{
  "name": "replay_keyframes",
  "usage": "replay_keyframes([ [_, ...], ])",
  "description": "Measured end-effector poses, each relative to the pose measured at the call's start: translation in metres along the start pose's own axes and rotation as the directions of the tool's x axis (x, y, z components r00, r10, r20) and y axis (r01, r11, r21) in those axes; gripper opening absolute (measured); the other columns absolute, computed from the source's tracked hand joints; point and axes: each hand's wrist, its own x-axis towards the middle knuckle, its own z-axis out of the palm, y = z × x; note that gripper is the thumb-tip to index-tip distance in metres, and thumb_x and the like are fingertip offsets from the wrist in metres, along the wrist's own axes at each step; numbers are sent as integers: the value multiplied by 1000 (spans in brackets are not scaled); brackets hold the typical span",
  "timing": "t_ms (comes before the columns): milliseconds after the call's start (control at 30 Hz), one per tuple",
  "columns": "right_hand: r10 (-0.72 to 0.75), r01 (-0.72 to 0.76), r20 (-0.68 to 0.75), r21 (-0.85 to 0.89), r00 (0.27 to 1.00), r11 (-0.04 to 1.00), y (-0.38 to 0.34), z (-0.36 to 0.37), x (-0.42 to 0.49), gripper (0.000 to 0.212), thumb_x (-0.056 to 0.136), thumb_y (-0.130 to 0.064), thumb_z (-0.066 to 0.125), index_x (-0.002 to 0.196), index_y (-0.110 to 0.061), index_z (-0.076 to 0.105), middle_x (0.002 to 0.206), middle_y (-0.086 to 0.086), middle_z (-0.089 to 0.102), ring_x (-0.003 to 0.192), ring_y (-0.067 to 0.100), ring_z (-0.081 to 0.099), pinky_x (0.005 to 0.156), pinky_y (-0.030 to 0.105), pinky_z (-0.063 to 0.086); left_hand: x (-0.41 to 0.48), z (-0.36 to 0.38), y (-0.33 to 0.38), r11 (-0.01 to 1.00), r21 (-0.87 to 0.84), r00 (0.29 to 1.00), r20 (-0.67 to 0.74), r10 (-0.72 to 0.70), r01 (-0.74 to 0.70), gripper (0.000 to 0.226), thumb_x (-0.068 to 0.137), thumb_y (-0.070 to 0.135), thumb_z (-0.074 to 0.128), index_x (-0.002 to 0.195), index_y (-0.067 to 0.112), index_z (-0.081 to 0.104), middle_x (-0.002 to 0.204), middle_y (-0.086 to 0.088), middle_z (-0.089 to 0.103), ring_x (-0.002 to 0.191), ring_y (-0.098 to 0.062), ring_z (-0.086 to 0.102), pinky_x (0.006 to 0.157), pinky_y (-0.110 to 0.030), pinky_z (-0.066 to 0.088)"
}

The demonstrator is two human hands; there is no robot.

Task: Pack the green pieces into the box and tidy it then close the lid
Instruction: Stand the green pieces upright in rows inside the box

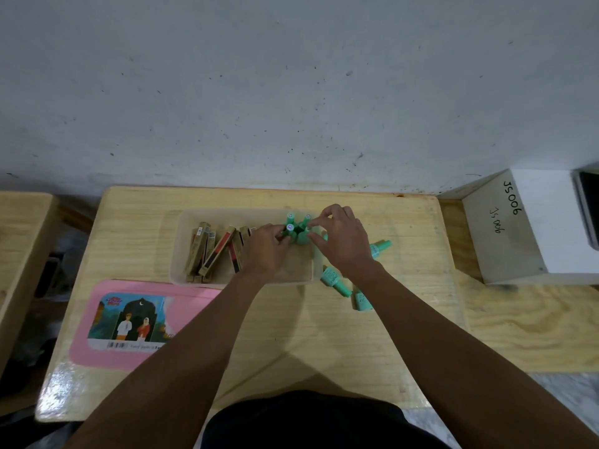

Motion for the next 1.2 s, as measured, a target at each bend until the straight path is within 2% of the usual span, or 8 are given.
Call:
replay_keyframes([
  [467, 17, -15, -39, 33, 999, 999, 3, 1, -3, 34, 90, -41, 61, 121, -27, 65, 116, -2, 55, 108, 16, 49, 83, 35, 45, -1, 0, 0, 1000, -9, 1000, 1, -5, 5, 31, 89, 27, 63, 118, 18, 66, 103, -6, 71, 84, -17, 59, 66, -24, 37],
  [600, 28, -14, -115, 117, 993, 993, 18, -8, -20, 31, 90, -41, 61, 118, -28, 67, 109, -6, 57, 103, 12, 50, 75, 28, 44, -6, -1, -1, 1000, -4, 999, -48, -9, 9, 43, 87, 36, 65, 125, 16, 61, 98, -3, 71, 90, -20, 63, 73, -26, 43],
  [700, 94, -72, -151, 148, 984, 986, 41, -16, -42, 26, 93, -39, 58, 116, -29, 67, 108, -8, 58, 103, 10, 51, 70, 25, 41, -15, -2, 2, 1000, -22, 992, -123, -19, 16, 41, 85, 41, 65, 120, 19, 64, 91, 2, 70, 80, -17, 62, 70, -27, 46],
  [867, 234, -216, -88, 176, 968, 960, 95, -17, -76, 23, 94, -36, 56, 113, -32, 68, 106, -11, 59, 101, 11, 55, 70, 28, 44, -42, 4, 35, 976, -55, 951, -242, 190, -209, 28, 85, 35, 66, 108, 20, 68, 79, 5, 64, 57, -1, 43, 53, -16, 32],
  [933, 289, -280, -29, 171, 957, 945, 114, -13, -83, 22, 93, -36, 56, 111, -32, 68, 103, -10, 61, 98, 13, 58, 70, 28, 46, -56, 13, 53, 952, -49, 943, -163, 291, -303, 26, 85, 36, 66, 107, 22, 68, 78, 7, 61, 55, 1, 41, 53, -19, 36],
  [1000, 341, -346, 59, 183, 938, 920, 128, -10, -85, 25, 93, -37, 55, 113, -31, 68, 105, -6, 63, 97, 17, 61, 75, 31, 50, -70, 26, 71, 939, -4, 939, 5, 344, -344, 26, 85, 39, 64, 107, 24, 68, 81, 7, 62, 61, -4, 49, 59, -25, 42],
  [1100, 363, -387, 144, 206, 920, 899, 140, -6, -82, 31, 94, -35, 54, 122, -27, 64, 112, 0, 62, 102, 21, 61, 85, 36, 51, -87, 52, 92, 965, 95, 944, 252, 213, -243, 33, 84, 44, 63, 114, 29, 65, 93, 4, 67, 86, -16, 62, 69, -27, 44],
  [1200, 321, -347, 157, 184, 934, 920, 145, -2, -74, 40, 94, -33, 54, 133, -24, 55, 119, 8, 57, 111, 26, 57, 90, 40, 50, -94, 78, 102, 973, 204, 957, 286, 47, -109, 34, 84, 46, 60, 111, 27, 66, 101, -1, 69, 96, -22, 65, 78, -33, 52],
])
